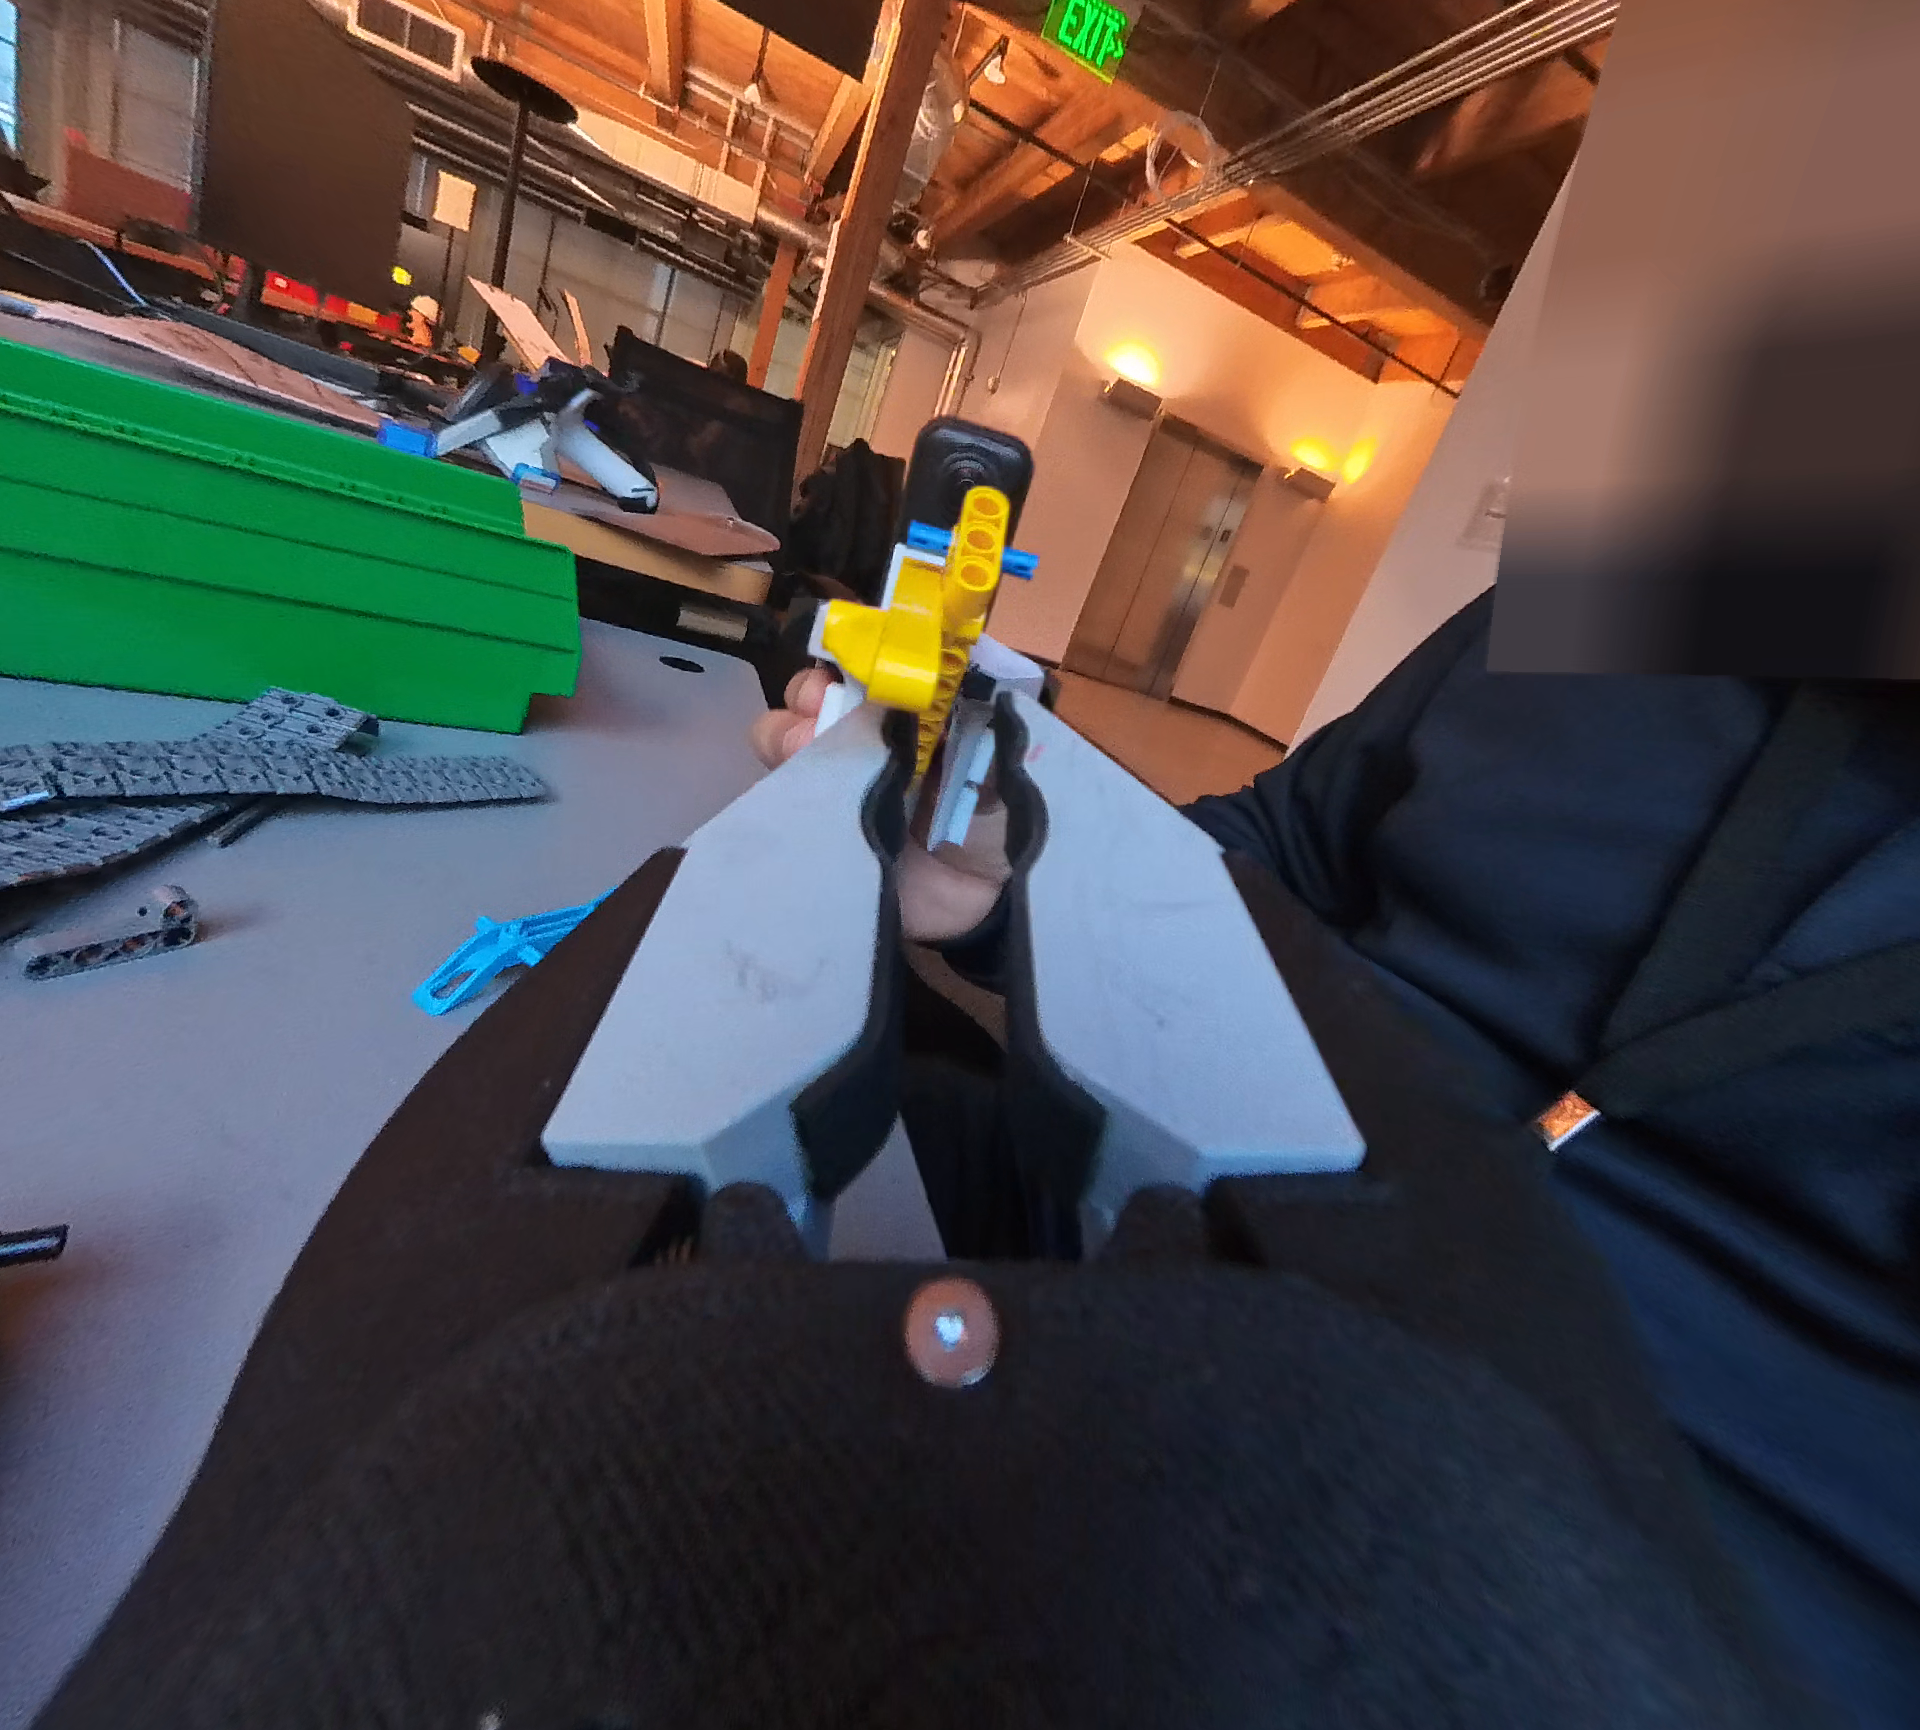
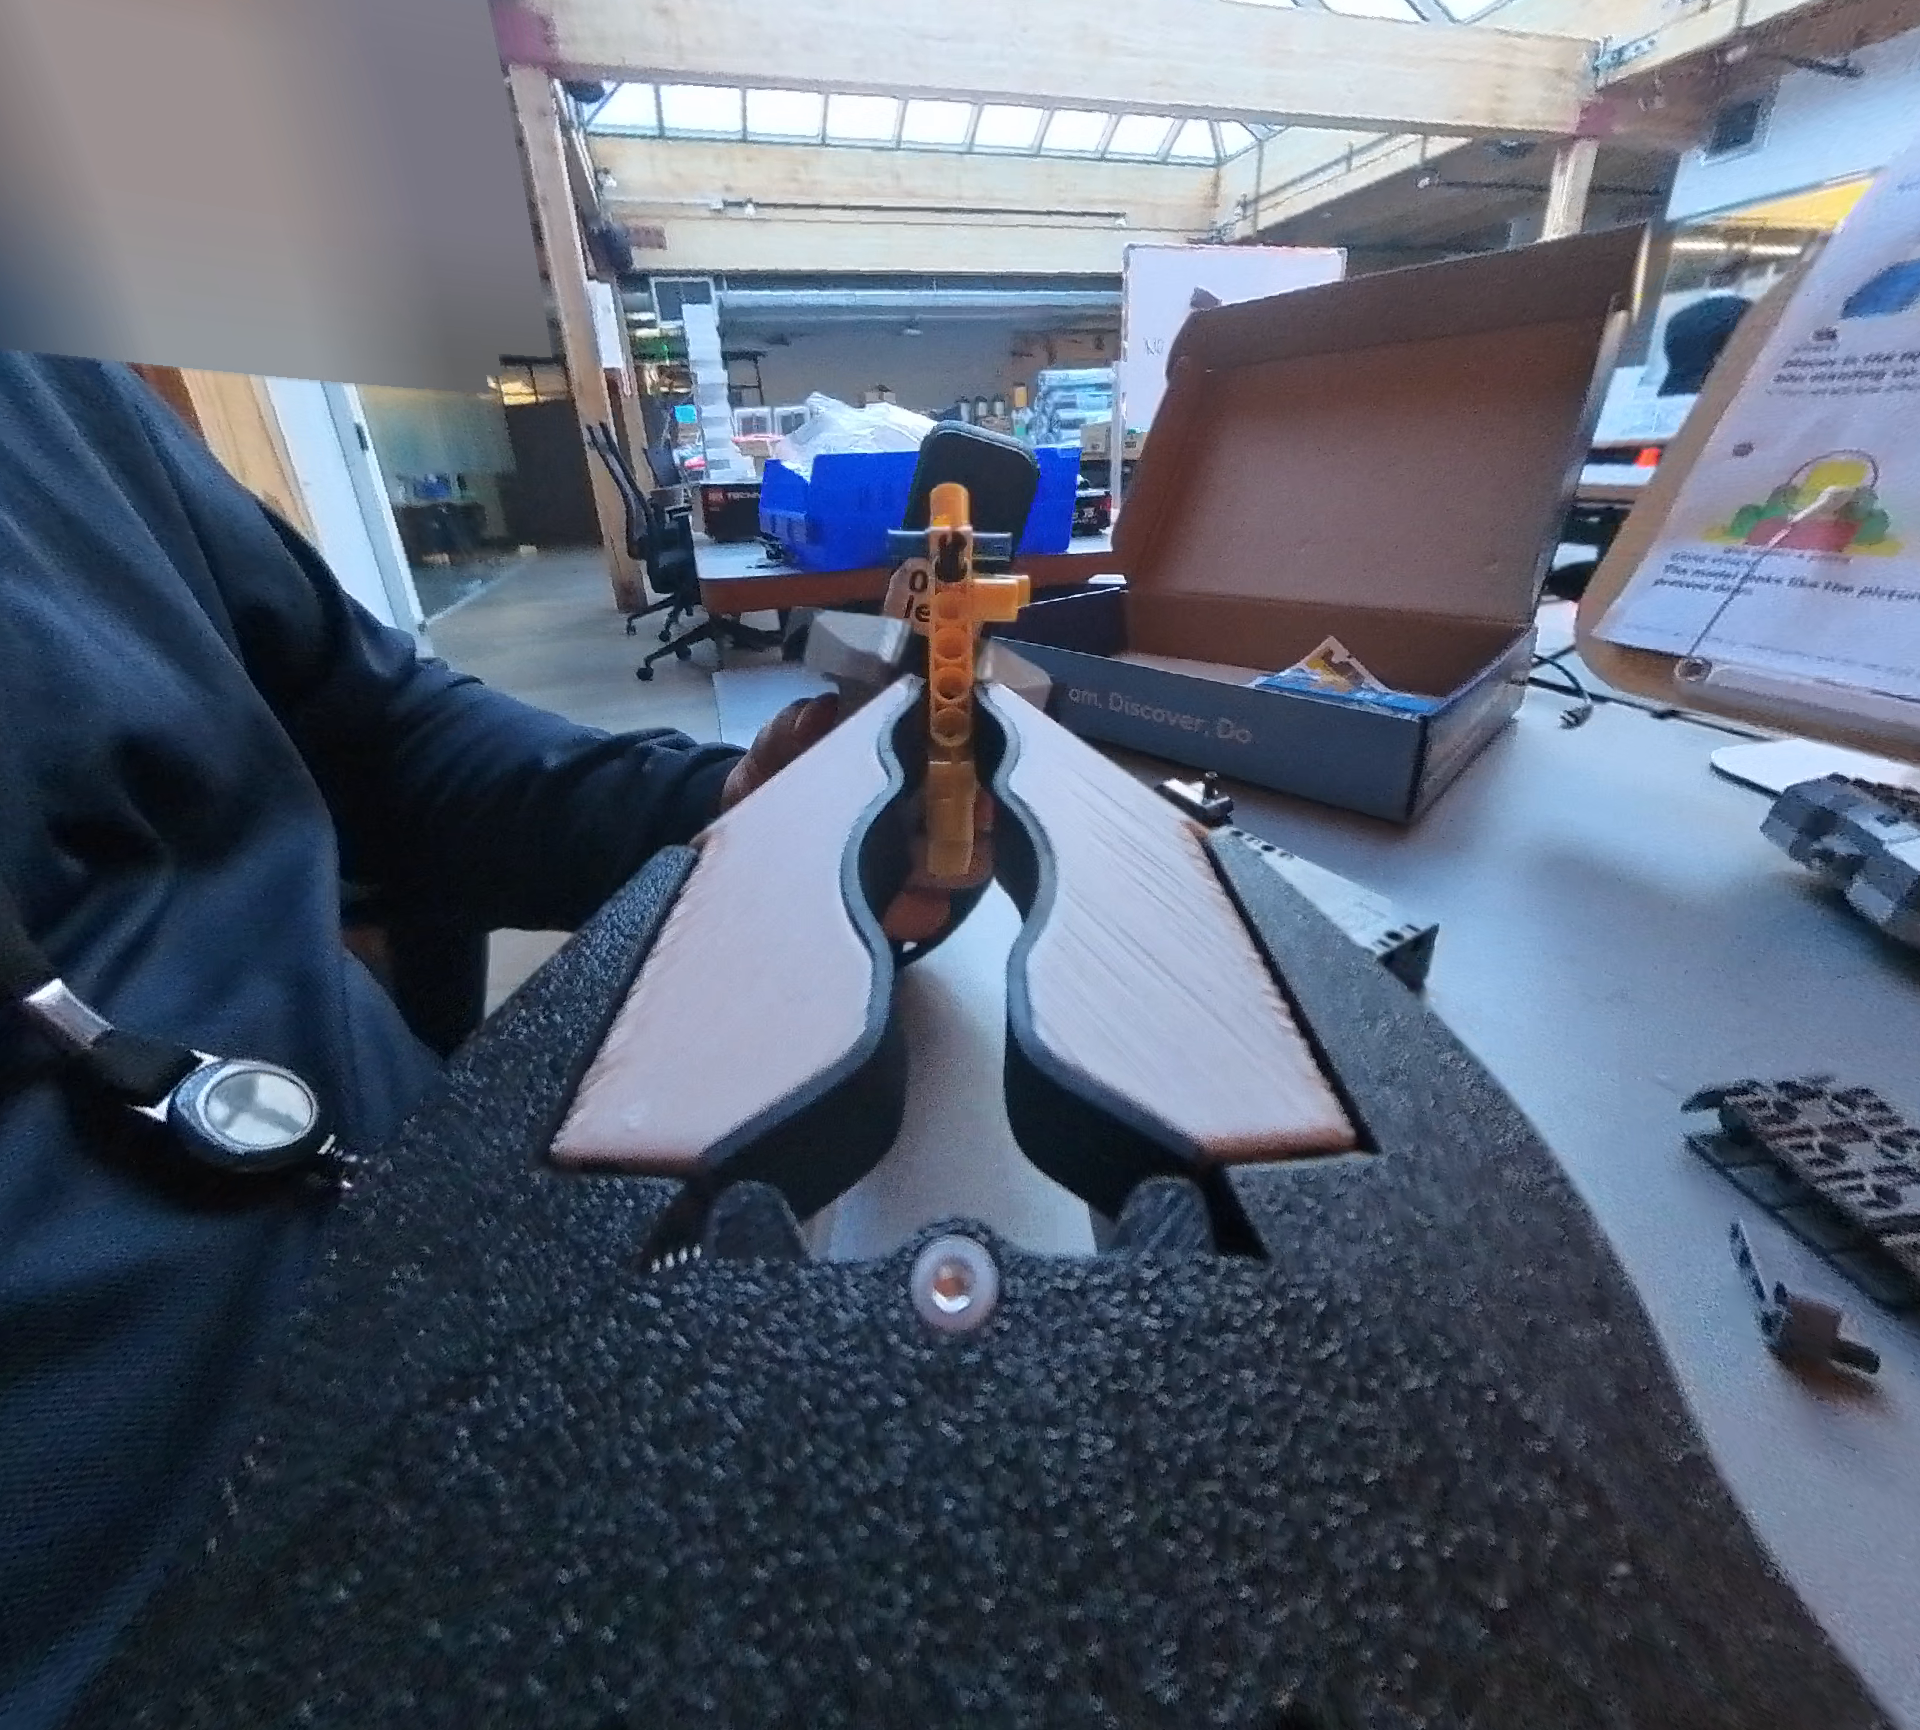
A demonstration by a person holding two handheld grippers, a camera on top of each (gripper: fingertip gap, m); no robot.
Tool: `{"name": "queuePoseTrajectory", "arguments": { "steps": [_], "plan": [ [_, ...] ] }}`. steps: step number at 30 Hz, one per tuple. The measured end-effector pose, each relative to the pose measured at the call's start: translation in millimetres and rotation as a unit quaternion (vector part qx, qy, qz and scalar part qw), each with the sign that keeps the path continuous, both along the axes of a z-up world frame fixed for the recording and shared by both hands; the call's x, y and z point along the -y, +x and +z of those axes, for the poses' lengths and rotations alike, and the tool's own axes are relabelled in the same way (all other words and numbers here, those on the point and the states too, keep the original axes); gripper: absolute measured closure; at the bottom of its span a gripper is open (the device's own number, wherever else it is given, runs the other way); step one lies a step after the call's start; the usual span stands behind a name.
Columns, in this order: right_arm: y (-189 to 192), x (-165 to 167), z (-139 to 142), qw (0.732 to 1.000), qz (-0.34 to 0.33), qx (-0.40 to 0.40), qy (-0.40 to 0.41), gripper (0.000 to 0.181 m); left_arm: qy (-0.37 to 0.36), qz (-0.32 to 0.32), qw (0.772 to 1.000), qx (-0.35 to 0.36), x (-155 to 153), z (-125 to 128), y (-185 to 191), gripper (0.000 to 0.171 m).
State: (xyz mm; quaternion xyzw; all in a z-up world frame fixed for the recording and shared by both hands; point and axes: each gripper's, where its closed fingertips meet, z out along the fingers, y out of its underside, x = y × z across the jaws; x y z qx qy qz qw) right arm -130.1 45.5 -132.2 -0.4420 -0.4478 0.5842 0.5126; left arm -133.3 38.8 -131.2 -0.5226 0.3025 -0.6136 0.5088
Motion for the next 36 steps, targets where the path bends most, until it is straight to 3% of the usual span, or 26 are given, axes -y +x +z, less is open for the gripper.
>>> {"name": "queuePoseTrajectory", "arguments": {
  "steps": [6, 7, 10, 16, 21, 22, 23, 27, 30, 33, 36],
  "plan": [
    [-8.6, -5.1, -25.1, 0.995, -0.006, 0.094, 0.009, 0.177, -0.012, 0.022, 1.0, -0.005, -8.3, -0.5, 0.7, 0.163],
    [-12.8, -2.0, -31.4, 0.993, -0.007, 0.116, 0.025, 0.177, -0.004, 0.025, 1.0, -0.018, -7.9, -2.0, 2.2, 0.171],
    [-20.4, -2.6, -41.7, 0.986, -0.034, 0.154, 0.057, 0.177, 0.019, 0.048, 0.996, -0.069, -10.8, -7.3, -0.3, 0.171],
    [-19.0, -6.4, -60.2, 0.975, -0.019, 0.22, 0.034, 0.177, 0.026, 0.054, 0.982, -0.179, -14.7, -28.5, -5.9, 0.171],
    [-19.3, -4.8, -65.4, 0.969, -0.012, 0.244, 0.027, 0.177, 0.044, 0.066, 0.962, -0.26, -16.2, -43.2, -7.6, 0.138],
    [-20.3, -3.2, -66.0, 0.969, -0.01, 0.246, 0.027, 0.177, 0.049, 0.063, 0.962, -0.262, -13.8, -43.4, -3.9, 0.143],
    [-21.4, -2.4, -67.6, 0.968, -0.012, 0.25, 0.032, 0.177, 0.059, 0.058, 0.961, -0.263, -10.2, -43.6, 0.3, 0.161],
    [-20.1, -4.8, -73.9, 0.956, -0.042, 0.275, 0.088, 0.176, 0.111, 0.078, 0.942, -0.308, -9.5, -50.3, -0.1, 0.165],
    [-6.5, -9.7, -68.4, 0.955, -0.035, 0.274, 0.105, 0.16, 0.142, 0.079, 0.915, -0.37, -7.6, -61.8, -4.7, 0.165],
    [13.1, -20.9, -52.2, 0.967, -0.021, 0.251, 0.045, 0.138, 0.154, 0.072, 0.891, -0.42, -6.9, -78.5, -4.1, 0.165],
    [10.7, -8.4, -46.3, 0.968, 0.027, 0.25, -0.009, 0.12, 0.147, 0.056, 0.882, -0.443, -4.4, -90.7, 4.2, 0.165]
  ]
}}
